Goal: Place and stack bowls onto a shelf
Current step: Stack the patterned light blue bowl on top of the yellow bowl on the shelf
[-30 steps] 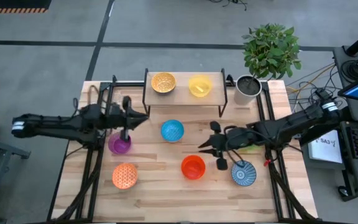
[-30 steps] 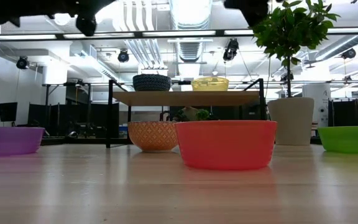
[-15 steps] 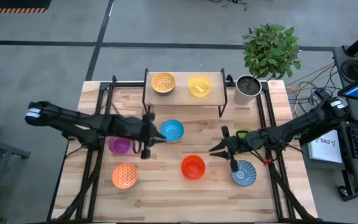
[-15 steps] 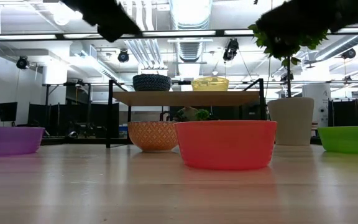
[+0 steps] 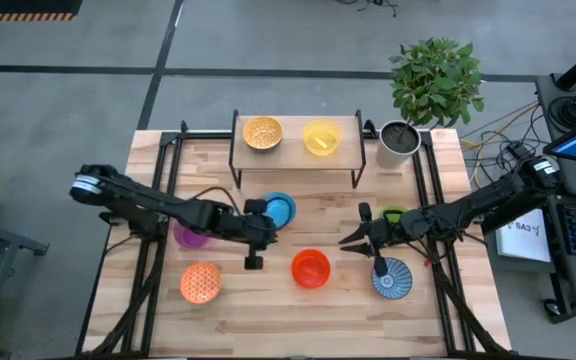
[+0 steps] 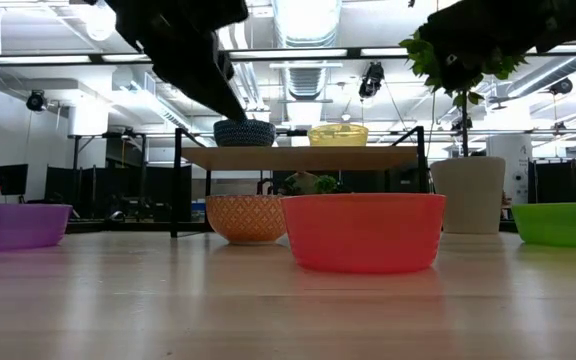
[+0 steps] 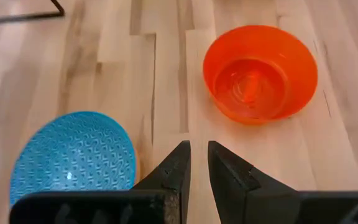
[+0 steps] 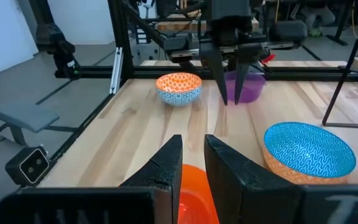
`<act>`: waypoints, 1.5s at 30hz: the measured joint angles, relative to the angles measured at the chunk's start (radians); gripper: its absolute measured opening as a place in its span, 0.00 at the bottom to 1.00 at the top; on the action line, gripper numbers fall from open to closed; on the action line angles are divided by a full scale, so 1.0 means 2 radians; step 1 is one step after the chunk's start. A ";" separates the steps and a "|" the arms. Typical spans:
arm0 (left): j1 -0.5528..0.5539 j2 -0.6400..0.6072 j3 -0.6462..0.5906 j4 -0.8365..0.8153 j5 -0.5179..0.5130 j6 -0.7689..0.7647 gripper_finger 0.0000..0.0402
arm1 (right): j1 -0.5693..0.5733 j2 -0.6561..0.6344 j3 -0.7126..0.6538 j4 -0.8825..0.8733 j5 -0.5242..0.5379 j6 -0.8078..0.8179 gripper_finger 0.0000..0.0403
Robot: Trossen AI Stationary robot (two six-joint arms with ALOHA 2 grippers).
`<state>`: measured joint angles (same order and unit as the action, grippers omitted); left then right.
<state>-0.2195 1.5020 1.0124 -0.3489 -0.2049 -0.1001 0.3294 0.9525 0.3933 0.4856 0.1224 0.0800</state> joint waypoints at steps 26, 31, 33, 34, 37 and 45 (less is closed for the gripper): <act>0.020 0.112 0.073 -0.103 -0.109 -0.046 0.33 | 0.000 0.005 -0.002 -0.019 0.000 -0.038 0.14; 0.025 0.112 0.067 -0.109 -0.119 -0.039 0.41 | 0.000 0.005 -0.002 -0.019 0.000 -0.040 0.14; 0.025 0.114 0.059 -0.106 -0.112 -0.039 0.42 | 0.000 0.005 -0.002 -0.019 0.000 -0.040 0.14; 0.025 0.117 0.057 -0.103 -0.112 -0.039 0.42 | 0.000 0.005 -0.002 -0.019 0.000 -0.040 0.14; 0.026 0.130 0.052 -0.101 -0.111 -0.039 0.42 | 0.000 0.005 -0.003 -0.019 0.000 -0.040 0.14; 0.027 0.173 0.051 -0.075 -0.112 -0.033 0.39 | 0.000 0.005 -0.003 -0.019 0.000 -0.037 0.14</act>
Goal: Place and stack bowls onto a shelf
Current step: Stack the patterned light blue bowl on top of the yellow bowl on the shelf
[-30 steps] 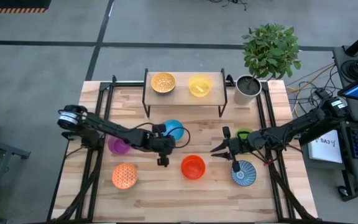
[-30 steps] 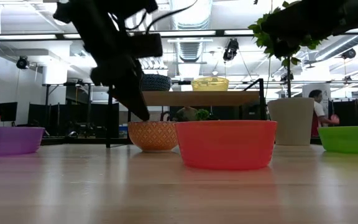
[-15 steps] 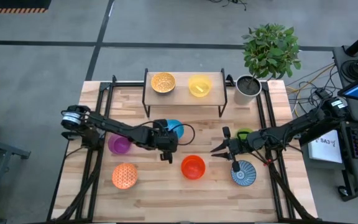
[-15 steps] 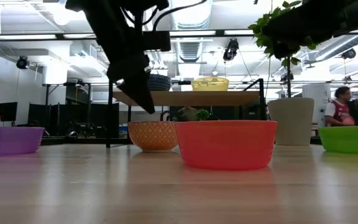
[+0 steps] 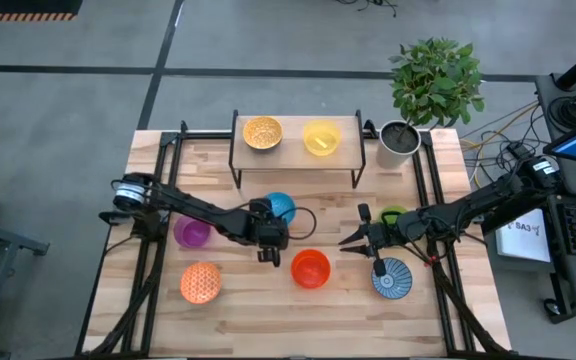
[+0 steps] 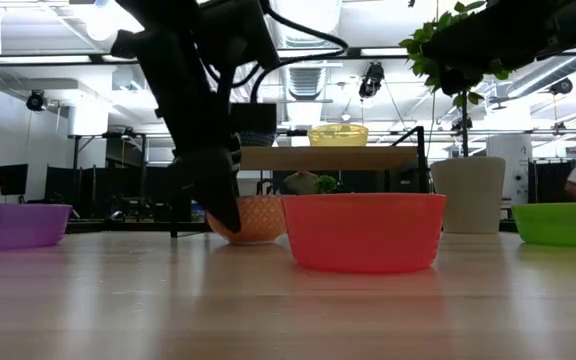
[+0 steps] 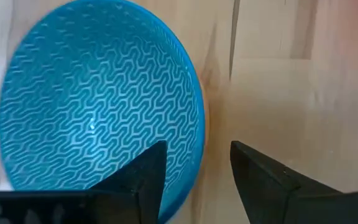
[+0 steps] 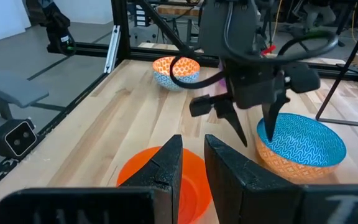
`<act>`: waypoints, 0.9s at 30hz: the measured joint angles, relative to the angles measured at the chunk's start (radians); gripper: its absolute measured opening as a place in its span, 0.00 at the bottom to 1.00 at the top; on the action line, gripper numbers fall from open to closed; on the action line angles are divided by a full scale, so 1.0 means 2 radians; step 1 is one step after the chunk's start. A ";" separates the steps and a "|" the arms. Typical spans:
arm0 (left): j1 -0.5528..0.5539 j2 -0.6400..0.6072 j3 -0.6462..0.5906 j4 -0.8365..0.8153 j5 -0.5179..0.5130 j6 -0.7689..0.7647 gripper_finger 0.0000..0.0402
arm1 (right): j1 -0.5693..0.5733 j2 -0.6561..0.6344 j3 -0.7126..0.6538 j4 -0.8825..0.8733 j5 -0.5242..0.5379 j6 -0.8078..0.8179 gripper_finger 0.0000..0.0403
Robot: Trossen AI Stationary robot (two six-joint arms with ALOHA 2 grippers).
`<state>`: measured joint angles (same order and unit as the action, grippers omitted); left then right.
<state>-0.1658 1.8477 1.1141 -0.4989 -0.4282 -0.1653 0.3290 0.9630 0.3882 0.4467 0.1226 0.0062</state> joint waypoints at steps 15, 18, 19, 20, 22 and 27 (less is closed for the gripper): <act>-0.011 -0.016 0.022 -0.035 0.029 0.000 0.01 | 0.000 0.000 0.000 -0.001 0.000 -0.001 0.14; -0.025 -0.021 0.066 -0.082 0.029 0.008 0.01 | 0.000 0.000 0.000 -0.001 0.000 -0.001 0.14; -0.029 -0.021 0.084 -0.106 0.029 0.011 0.01 | 0.000 0.000 0.000 0.000 0.000 -0.001 0.14; -0.033 -0.021 0.105 -0.131 0.028 0.015 0.01 | 0.000 0.000 0.000 -0.001 0.000 -0.001 0.14; -0.037 -0.021 0.147 -0.174 0.029 0.029 0.01 | 0.000 0.000 0.000 -0.001 0.000 -0.001 0.14; -0.027 -0.021 0.242 -0.260 0.027 0.081 0.01 | 0.000 0.000 0.000 0.000 0.000 0.000 0.14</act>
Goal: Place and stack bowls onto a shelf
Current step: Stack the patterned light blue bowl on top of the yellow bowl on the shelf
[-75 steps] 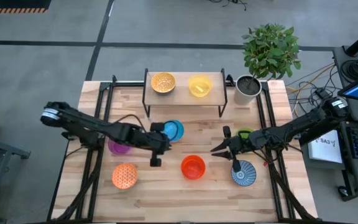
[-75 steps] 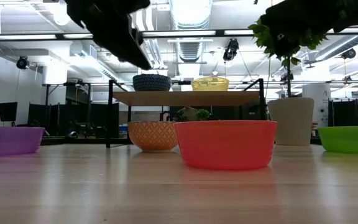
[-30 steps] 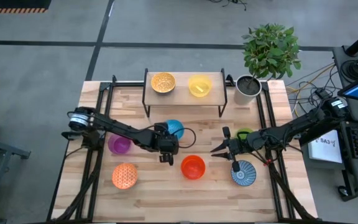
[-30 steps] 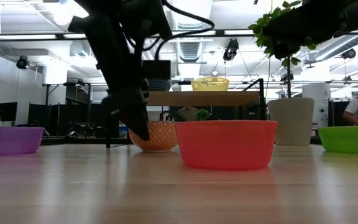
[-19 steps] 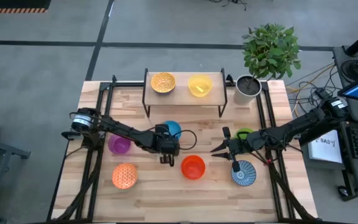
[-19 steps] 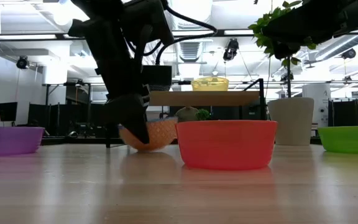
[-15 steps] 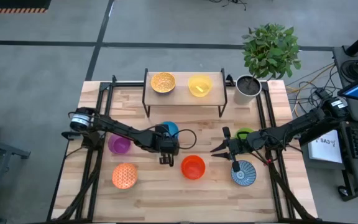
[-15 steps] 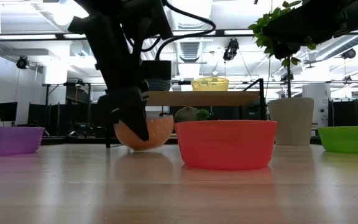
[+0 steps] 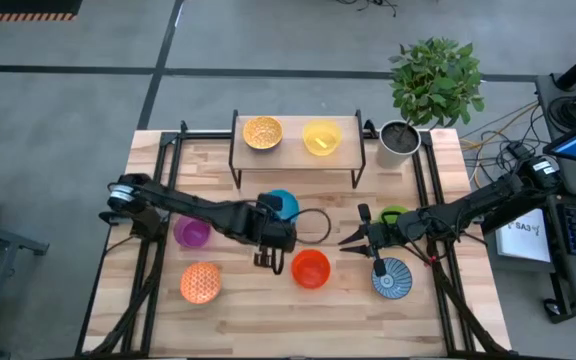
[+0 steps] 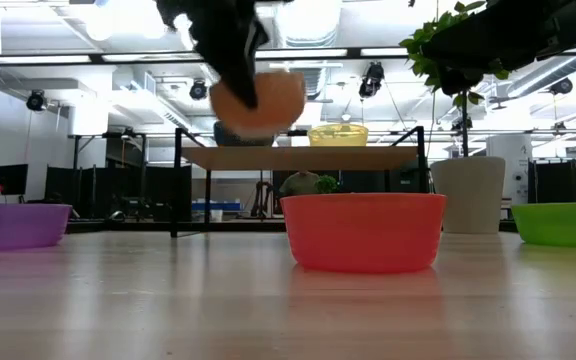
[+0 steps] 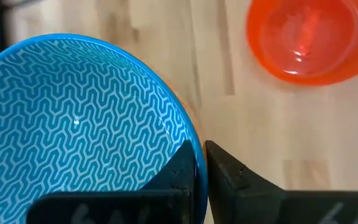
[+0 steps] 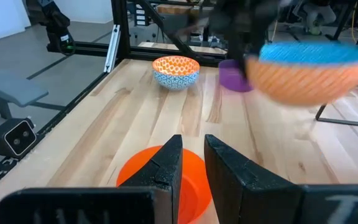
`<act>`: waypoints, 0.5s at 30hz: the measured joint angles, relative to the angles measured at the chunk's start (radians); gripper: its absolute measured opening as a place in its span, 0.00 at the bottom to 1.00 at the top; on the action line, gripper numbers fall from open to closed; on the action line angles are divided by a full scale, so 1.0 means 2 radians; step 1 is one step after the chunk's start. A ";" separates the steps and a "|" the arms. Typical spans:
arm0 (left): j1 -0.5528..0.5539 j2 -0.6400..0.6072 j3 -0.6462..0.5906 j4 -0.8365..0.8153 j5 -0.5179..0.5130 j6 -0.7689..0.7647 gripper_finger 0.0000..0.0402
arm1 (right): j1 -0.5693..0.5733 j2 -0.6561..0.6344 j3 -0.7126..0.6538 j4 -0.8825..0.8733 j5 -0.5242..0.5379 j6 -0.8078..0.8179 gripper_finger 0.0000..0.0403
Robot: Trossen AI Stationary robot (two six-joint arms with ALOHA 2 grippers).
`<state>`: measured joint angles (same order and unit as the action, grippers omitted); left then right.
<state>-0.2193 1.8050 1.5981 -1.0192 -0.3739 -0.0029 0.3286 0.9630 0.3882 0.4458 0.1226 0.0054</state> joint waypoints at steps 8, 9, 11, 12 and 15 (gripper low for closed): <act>0.059 0.000 0.119 -0.103 -0.001 0.083 0.00 | 0.000 0.000 0.000 0.000 0.000 0.001 0.14; 0.070 0.000 0.134 -0.117 -0.001 0.092 0.00 | 0.000 0.000 0.000 0.000 0.000 0.001 0.14; 0.091 0.000 0.166 -0.148 0.000 0.114 0.00 | 0.000 0.000 0.000 0.000 0.000 0.001 0.14; 0.102 0.000 0.183 -0.160 -0.001 0.125 0.00 | 0.000 0.000 0.000 0.000 0.000 0.001 0.14; 0.139 -0.001 0.227 -0.184 0.000 0.153 0.00 | 0.000 0.000 0.000 0.000 0.000 0.001 0.14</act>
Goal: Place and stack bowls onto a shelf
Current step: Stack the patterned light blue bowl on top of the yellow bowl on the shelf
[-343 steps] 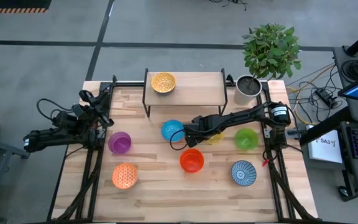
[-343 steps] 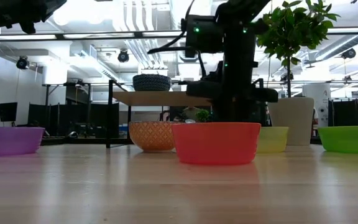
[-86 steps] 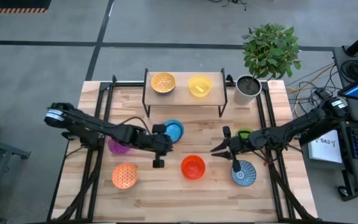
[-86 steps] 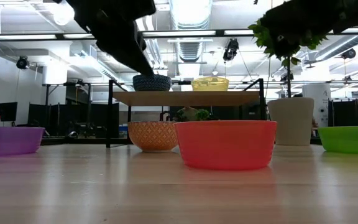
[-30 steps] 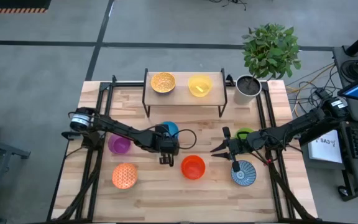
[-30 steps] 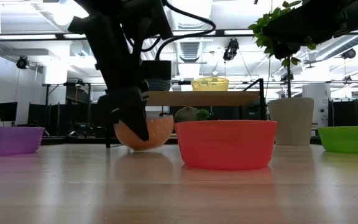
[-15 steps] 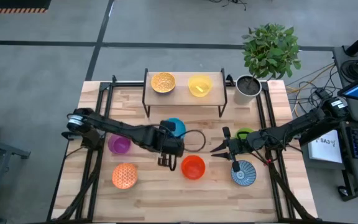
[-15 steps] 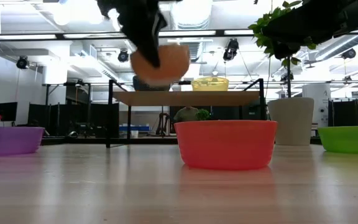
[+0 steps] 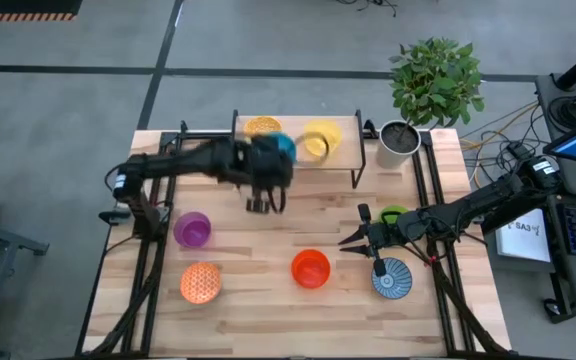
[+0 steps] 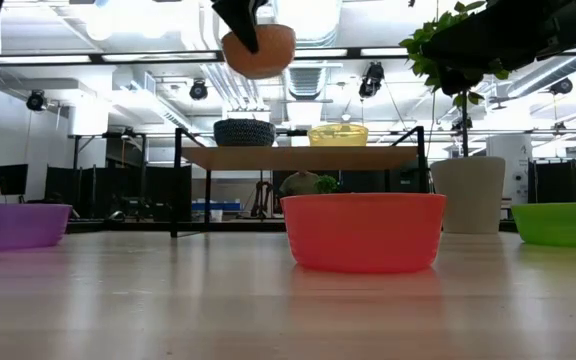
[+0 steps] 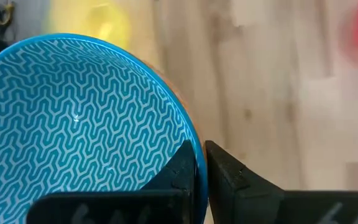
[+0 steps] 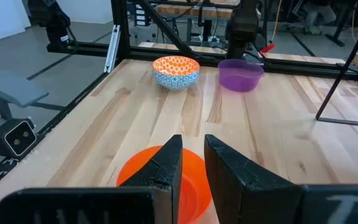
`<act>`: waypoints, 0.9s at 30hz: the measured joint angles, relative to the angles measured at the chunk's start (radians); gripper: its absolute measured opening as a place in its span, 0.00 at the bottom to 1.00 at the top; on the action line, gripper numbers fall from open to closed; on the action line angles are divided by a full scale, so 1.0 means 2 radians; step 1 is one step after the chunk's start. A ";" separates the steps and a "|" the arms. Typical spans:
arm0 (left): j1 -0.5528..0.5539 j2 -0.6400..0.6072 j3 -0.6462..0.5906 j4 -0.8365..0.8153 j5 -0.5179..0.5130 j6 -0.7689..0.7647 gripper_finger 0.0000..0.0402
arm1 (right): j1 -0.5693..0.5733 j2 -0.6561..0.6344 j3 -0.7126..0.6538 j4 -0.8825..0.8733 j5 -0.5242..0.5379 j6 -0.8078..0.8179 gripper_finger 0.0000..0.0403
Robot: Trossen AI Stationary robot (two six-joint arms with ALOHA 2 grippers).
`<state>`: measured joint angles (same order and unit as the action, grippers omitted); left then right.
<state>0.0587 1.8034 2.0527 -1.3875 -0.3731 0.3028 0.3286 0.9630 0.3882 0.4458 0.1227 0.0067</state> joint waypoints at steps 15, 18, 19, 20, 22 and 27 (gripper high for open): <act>0.182 0.003 0.021 -0.006 0.122 0.054 0.00 | 0.000 0.000 0.000 0.000 0.000 0.000 0.14; 0.194 0.005 0.009 -0.001 0.131 0.054 0.00 | 0.000 0.000 0.000 0.000 0.000 -0.001 0.14; 0.197 0.005 0.003 0.002 0.131 0.054 0.00 | 0.000 0.000 0.000 0.000 0.000 -0.001 0.14; 0.199 0.006 -0.004 0.005 0.131 0.054 0.00 | 0.000 0.000 0.000 0.000 0.000 -0.002 0.14; 0.201 0.006 -0.014 0.007 0.131 0.054 0.00 | 0.000 0.000 0.000 0.000 0.000 -0.002 0.14; 0.201 0.006 -0.042 0.026 0.131 0.054 0.01 | 0.000 0.000 0.000 0.000 0.000 -0.002 0.14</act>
<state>0.4599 1.8153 1.9685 -1.3348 -0.1103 0.4114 0.3286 0.9630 0.3885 0.4458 0.1234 0.0017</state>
